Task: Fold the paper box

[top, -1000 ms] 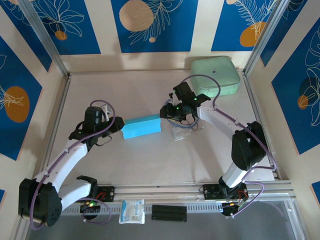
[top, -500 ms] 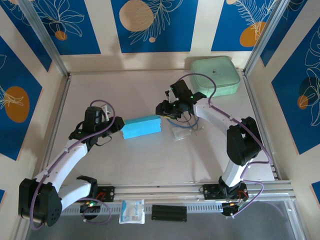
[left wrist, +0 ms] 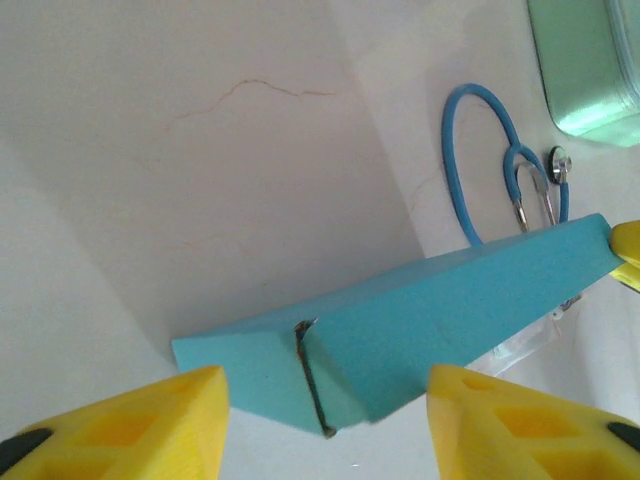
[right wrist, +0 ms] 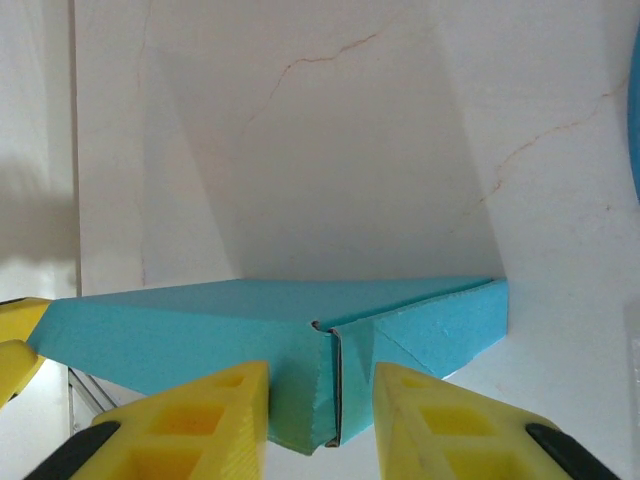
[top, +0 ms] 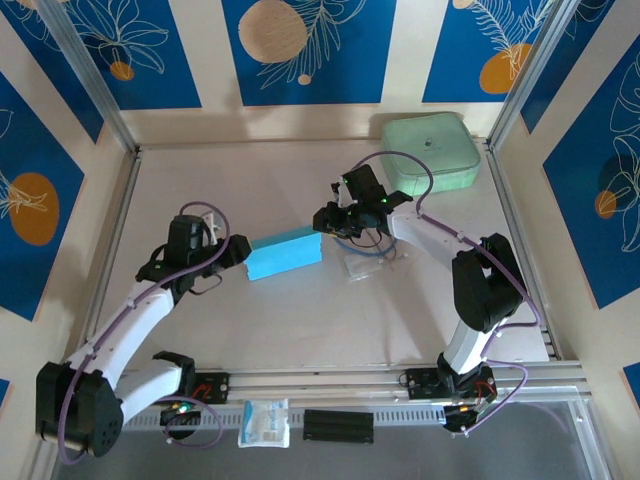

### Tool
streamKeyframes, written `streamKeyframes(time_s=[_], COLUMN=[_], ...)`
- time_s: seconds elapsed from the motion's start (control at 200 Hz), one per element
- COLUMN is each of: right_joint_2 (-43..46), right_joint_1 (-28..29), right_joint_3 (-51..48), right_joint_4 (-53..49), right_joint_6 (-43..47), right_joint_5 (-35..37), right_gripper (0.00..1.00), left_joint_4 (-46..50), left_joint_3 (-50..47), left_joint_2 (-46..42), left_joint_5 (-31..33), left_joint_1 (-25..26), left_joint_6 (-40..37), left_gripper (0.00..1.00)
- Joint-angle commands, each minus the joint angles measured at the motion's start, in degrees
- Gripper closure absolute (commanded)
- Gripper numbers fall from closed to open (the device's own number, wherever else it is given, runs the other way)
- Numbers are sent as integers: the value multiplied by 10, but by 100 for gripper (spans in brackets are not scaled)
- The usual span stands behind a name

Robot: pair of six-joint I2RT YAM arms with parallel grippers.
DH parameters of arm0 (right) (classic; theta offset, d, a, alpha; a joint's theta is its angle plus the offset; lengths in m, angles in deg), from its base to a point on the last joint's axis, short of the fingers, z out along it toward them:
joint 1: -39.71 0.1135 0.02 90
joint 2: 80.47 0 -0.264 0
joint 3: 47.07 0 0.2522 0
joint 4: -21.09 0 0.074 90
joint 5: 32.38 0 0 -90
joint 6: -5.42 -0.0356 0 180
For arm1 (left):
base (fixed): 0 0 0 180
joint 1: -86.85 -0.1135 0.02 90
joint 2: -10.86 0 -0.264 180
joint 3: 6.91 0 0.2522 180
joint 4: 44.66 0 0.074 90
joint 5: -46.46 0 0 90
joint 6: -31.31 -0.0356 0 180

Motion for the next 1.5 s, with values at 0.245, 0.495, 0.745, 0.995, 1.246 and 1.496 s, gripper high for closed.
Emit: streamKeyframes(time_s=[0.245, 0.495, 0.745, 0.995, 1.246, 1.496], right_joint_2=[-6, -10, -12, -15, -9, -5], right_joint_1=[-1, 5, 4, 1, 2, 11], right_joint_3=[-5, 0, 2, -17, -24, 33], right_joint_4=[-54, -61, -64, -61, -71, -107], right_joint_6=[10, 18, 20, 20, 30, 45], right_joint_5=[28, 28, 31, 53, 59, 73], right_gripper=[69, 69, 69, 69, 69, 68], left_joint_4=[21, -10, -21, -66, -118, -45], left_joint_3=[14, 9, -32, -123, -132, -13], left_joint_2=[-15, 8, 3, -9, 2, -29], left_joint_5=[35, 16, 20, 28, -12, -6], left_joint_1=[-3, -5, -7, -8, -12, -13], left_joint_6=[30, 57, 63, 75, 69, 51], left_gripper=[42, 45, 63, 69, 68, 52])
